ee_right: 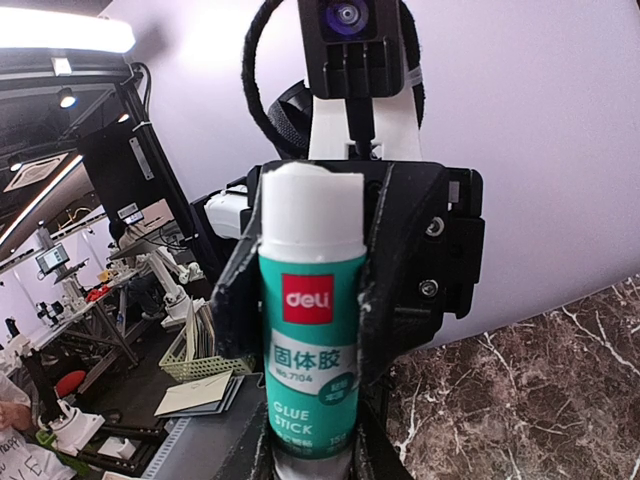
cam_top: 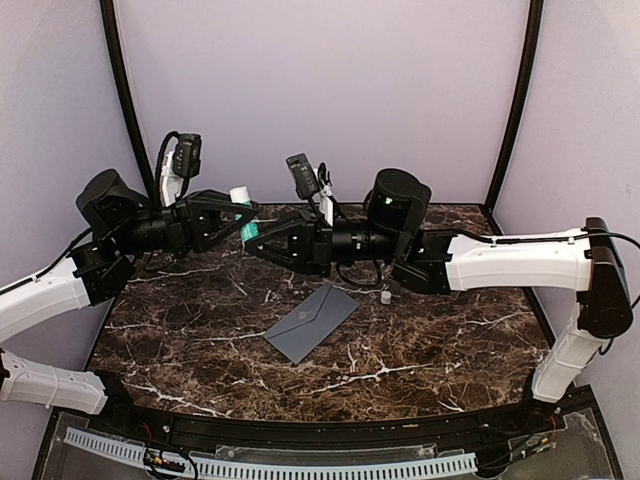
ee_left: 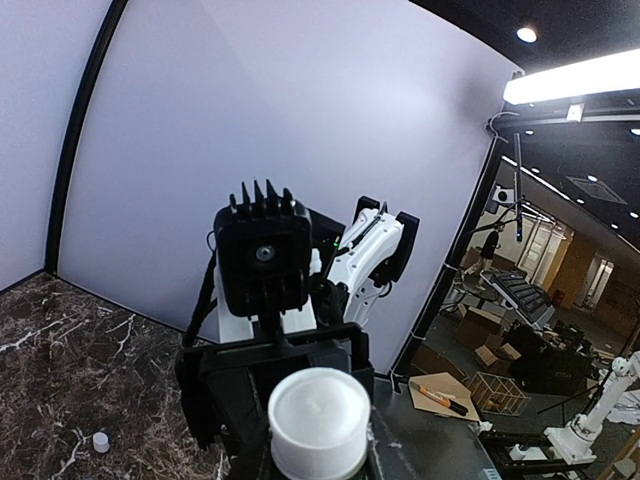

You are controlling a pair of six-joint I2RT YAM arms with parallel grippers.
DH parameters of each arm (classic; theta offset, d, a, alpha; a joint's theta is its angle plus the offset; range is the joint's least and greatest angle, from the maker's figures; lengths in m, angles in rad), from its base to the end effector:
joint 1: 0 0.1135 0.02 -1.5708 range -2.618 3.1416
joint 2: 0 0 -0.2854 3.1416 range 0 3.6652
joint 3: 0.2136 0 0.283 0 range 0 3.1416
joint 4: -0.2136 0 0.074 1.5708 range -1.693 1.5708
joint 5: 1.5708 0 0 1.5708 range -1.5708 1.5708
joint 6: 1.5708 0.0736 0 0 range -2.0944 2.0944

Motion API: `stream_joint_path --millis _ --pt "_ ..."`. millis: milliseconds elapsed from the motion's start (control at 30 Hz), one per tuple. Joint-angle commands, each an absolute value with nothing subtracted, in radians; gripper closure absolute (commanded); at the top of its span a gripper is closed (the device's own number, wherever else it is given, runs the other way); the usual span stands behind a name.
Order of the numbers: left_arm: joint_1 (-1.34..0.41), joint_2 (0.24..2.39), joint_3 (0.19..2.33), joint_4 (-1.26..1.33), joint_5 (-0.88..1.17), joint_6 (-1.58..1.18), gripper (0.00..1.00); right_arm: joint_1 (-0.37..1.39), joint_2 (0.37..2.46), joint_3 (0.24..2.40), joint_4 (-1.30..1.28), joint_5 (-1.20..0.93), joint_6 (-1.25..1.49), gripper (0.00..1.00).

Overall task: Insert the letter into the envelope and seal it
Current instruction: Screw the solid glue.

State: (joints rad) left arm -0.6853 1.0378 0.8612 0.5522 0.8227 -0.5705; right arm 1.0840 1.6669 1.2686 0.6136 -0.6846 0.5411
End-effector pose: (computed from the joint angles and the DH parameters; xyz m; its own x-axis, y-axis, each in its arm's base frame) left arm 0.1774 -0.2147 0.4153 -0.2786 -0.2468 -0.9282 0.9601 -0.0454 -0.2761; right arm 0.1710 0.4226 0.3736 -0.4159 0.0673 -0.9069 -0.8861 -0.2546 0.3874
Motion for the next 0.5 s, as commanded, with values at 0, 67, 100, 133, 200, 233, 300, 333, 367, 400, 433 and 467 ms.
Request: stream_joint_path --millis 0,67,100,133,200,233,300,333,367,400,433,467 --pt "-0.68 1.031 0.848 0.578 0.813 -0.569 1.0 1.088 1.665 1.267 0.677 -0.71 0.548 0.82" --pt "-0.68 1.031 0.848 0.576 0.81 -0.565 1.0 1.089 1.664 1.267 0.675 -0.709 0.546 0.85" --pt "-0.681 1.029 0.846 0.571 0.806 -0.563 1.0 1.089 1.662 1.265 0.675 -0.704 0.545 0.86" --pt "-0.681 1.028 0.846 0.566 0.797 -0.553 1.0 1.09 1.658 1.26 0.676 -0.694 0.542 0.87" --pt "-0.681 1.024 0.842 0.532 0.768 -0.528 1.0 1.094 1.646 1.254 0.668 -0.665 0.521 0.88" --pt "-0.68 1.019 0.84 0.518 0.752 -0.517 1.0 1.098 1.64 1.255 0.642 -0.641 0.504 0.89" --pt "-0.68 1.014 0.842 0.455 0.683 -0.47 1.0 1.11 1.633 1.266 0.584 -0.556 0.463 0.9" --pt "-0.681 1.012 0.844 0.406 0.634 -0.438 1.0 1.118 1.63 1.272 0.558 -0.518 0.447 0.91" --pt "-0.682 1.01 0.85 0.378 0.612 -0.42 1.0 1.124 1.63 1.28 0.54 -0.485 0.437 0.91" --pt "-0.681 1.009 0.852 0.337 0.569 -0.391 1.0 1.13 1.634 1.289 0.524 -0.451 0.432 0.92" --pt "-0.682 1.008 0.853 0.321 0.53 -0.38 1.0 1.134 1.637 1.296 0.512 -0.422 0.428 0.92" --pt "-0.682 1.006 0.852 0.296 0.514 -0.364 1.0 1.14 1.643 1.305 0.497 -0.39 0.422 0.92"
